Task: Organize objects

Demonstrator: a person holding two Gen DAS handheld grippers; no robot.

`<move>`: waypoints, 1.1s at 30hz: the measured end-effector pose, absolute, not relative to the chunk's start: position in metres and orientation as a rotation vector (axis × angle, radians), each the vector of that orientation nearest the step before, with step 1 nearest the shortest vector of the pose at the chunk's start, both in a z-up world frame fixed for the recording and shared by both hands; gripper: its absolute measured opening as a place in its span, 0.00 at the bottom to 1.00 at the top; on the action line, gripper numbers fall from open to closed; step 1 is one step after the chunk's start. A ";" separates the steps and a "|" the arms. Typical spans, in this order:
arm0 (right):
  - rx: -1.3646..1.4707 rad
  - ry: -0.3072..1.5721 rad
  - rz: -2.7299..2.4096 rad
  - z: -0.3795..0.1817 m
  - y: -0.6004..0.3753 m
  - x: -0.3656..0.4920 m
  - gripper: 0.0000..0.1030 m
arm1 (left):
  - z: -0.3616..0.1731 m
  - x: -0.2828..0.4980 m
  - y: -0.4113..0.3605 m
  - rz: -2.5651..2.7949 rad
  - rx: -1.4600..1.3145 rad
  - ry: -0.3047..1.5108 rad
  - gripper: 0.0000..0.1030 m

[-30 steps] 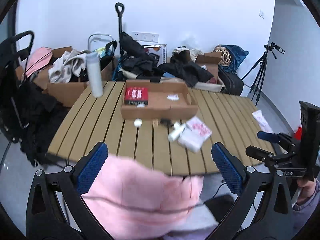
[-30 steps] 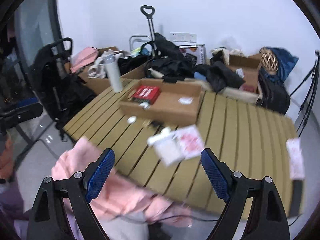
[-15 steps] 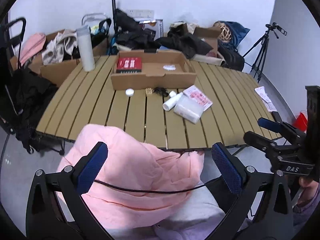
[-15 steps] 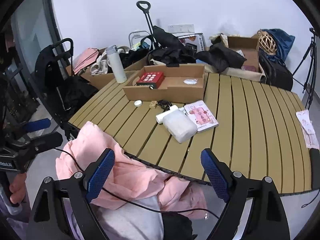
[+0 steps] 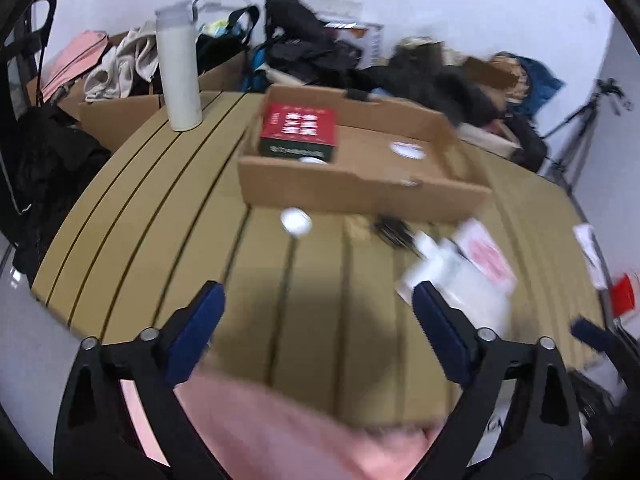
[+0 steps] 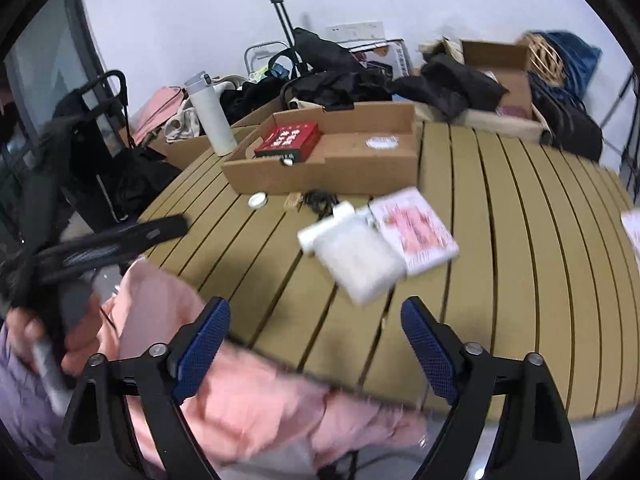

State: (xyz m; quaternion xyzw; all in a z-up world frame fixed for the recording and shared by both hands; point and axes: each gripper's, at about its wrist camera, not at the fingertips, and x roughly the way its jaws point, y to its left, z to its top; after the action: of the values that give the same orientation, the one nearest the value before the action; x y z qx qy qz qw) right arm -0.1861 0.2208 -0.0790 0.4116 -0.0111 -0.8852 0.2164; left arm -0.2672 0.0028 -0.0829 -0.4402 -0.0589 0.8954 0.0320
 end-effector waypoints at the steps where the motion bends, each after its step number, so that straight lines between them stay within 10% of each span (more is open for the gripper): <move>1: 1.141 -0.038 -2.433 -0.080 0.214 -0.197 0.70 | -0.091 -0.285 -0.002 2.753 -1.398 -0.188 0.73; 5: 1.194 -0.082 -2.334 -0.099 0.179 -0.249 0.52 | -0.133 -0.345 -0.007 2.694 -1.552 -0.158 0.61; 13: 1.410 -0.061 -2.276 -0.165 0.108 -0.340 0.33 | -0.164 -0.370 -0.008 2.609 -1.606 -0.123 0.06; 33: 1.279 -0.002 -2.424 -0.129 0.124 -0.297 0.23 | -0.121 -0.288 -0.049 2.573 -1.439 -0.405 0.05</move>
State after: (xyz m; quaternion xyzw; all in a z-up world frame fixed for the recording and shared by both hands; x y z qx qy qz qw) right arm -0.2969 0.1242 -0.1289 0.4573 -0.0007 -0.8667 0.1991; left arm -0.2879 -0.0485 -0.1211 -0.4820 -0.1355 0.8616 0.0827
